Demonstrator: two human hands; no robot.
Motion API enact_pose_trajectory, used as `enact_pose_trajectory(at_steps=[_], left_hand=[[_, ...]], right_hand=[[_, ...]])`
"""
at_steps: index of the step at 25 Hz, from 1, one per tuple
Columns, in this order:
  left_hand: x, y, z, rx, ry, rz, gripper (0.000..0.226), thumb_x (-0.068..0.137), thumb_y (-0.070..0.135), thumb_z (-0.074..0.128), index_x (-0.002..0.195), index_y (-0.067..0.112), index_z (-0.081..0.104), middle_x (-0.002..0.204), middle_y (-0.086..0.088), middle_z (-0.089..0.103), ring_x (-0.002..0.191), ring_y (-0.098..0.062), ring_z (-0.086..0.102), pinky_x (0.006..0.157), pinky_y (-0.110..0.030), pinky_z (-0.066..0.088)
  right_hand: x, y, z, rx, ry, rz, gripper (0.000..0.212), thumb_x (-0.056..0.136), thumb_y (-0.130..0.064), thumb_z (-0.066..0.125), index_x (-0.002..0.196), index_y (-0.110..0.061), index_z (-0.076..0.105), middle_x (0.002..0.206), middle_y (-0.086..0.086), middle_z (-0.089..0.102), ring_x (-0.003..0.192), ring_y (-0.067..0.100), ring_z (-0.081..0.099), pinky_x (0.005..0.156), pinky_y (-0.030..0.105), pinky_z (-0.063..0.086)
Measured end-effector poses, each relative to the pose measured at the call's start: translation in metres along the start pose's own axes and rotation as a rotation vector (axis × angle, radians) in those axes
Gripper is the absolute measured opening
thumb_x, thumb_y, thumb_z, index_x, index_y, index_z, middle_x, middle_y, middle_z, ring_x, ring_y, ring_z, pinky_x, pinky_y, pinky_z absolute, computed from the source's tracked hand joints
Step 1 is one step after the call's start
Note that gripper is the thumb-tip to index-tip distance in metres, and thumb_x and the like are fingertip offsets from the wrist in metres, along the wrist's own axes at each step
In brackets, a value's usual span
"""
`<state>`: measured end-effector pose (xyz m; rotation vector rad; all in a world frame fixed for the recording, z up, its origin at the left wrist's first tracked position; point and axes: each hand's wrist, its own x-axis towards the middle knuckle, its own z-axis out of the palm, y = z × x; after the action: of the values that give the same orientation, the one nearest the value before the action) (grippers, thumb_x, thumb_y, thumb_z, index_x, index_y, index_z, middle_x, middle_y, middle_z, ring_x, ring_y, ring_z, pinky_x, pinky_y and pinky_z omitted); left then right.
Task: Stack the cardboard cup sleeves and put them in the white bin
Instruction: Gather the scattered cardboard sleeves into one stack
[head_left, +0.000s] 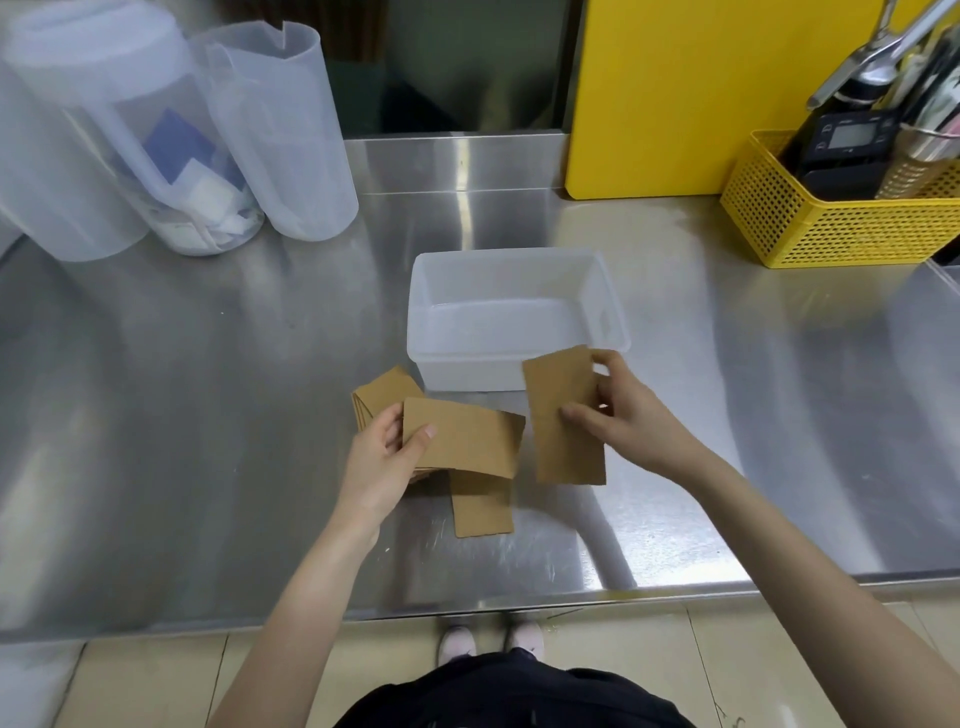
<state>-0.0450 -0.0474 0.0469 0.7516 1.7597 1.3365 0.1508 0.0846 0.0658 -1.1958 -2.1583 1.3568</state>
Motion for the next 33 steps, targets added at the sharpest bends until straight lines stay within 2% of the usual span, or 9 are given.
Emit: enact_pose_trajectory(at_steps=[2,4,8,11,14,18,23,28,33], left_hand=[[0.000,0.000,0.002,-0.018,-0.005,-0.008,0.021,0.084,0.014,0.055,0.096,0.031,0.052,0.099,0.009,0.062,0.086,0.003,0.058,0.065,-0.011,0.051],[-0.001,0.000,0.004,-0.028,-0.005,-0.022,0.021,0.084,0.016,0.055,0.098,0.030,0.051,0.101,0.009,0.062,0.089,-0.002,0.059,0.065,-0.011,0.051],[-0.004,0.000,0.006,-0.011,-0.001,-0.035,0.024,0.083,0.020,0.057,0.106,0.027,0.053,0.108,0.007,0.062,0.099,-0.008,0.059,0.083,-0.023,0.050],[-0.006,-0.001,0.005,-0.012,-0.002,-0.060,0.043,0.083,0.021,0.058,0.124,0.014,0.046,0.124,-0.004,0.058,0.113,-0.018,0.055,0.099,-0.038,0.045],[-0.009,-0.004,0.006,-0.015,-0.015,-0.057,0.041,0.082,0.021,0.059,0.121,0.018,0.049,0.121,-0.002,0.060,0.109,-0.014,0.057,0.095,-0.033,0.048],[-0.011,-0.007,0.010,0.032,-0.033,-0.020,0.014,0.082,0.021,0.060,0.086,0.035,0.057,0.091,0.012,0.066,0.081,0.005,0.062,0.067,-0.011,0.051],[-0.012,-0.006,0.013,0.073,-0.017,0.008,0.019,0.082,0.023,0.060,0.082,0.041,0.057,0.085,0.020,0.064,0.077,0.010,0.059,0.066,-0.007,0.046],[-0.012,-0.006,0.013,0.144,-0.023,0.056,0.021,0.086,0.024,0.054,0.101,0.038,0.051,0.091,0.030,0.051,0.082,0.019,0.051,0.065,0.001,0.038],[-0.011,-0.006,0.011,0.184,0.020,0.054,0.037,0.087,0.023,0.052,0.123,0.017,0.046,0.093,0.029,0.043,0.091,0.004,0.045,0.063,0.002,0.031]], right_hand=[[0.000,-0.015,0.008,-0.124,-0.105,-0.075,0.011,0.085,-0.020,0.057,0.093,-0.021,0.051,0.078,-0.009,0.056,0.073,0.013,0.054,0.060,0.007,0.041],[0.003,-0.024,0.018,-0.205,-0.176,-0.124,0.003,0.085,-0.021,0.057,0.087,-0.021,0.059,0.070,-0.011,0.054,0.066,0.008,0.051,0.057,0.004,0.038],[0.012,-0.031,0.034,-0.349,-0.221,-0.163,0.024,0.083,-0.021,0.060,0.106,-0.012,0.061,0.070,-0.009,0.052,0.066,0.010,0.046,0.057,0.006,0.036],[0.018,-0.034,0.040,-0.415,-0.239,-0.174,0.040,0.083,-0.021,0.060,0.122,-0.017,0.053,0.092,0.002,0.049,0.081,0.015,0.044,0.064,0.018,0.029],[0.023,-0.037,0.041,-0.468,-0.289,-0.152,0.049,0.083,-0.020,0.059,0.130,-0.020,0.045,0.099,0.004,0.037,0.088,0.018,0.042,0.074,0.020,0.030],[0.025,-0.039,0.045,-0.522,-0.336,-0.131,0.047,0.083,-0.018,0.057,0.129,-0.017,0.045,0.100,0.005,0.033,0.087,0.022,0.043,0.076,0.024,0.034],[0.028,-0.038,0.052,-0.567,-0.347,-0.165,0.054,0.080,-0.021,0.061,0.131,-0.016,0.042,0.112,0.014,0.041,0.104,0.028,0.043,0.081,0.025,0.033],[0.030,-0.035,0.064,-0.648,-0.379,-0.178,0.062,0.082,-0.028,0.060,0.135,-0.012,0.033,0.122,0.017,0.043,0.113,0.031,0.037,0.090,0.033,0.034],[0.031,-0.039,0.072,-0.710,-0.401,-0.210,0.061,0.082,-0.034,0.058,0.135,-0.014,0.034,0.123,0.015,0.048,0.111,0.031,0.038,0.097,0.041,0.035]])
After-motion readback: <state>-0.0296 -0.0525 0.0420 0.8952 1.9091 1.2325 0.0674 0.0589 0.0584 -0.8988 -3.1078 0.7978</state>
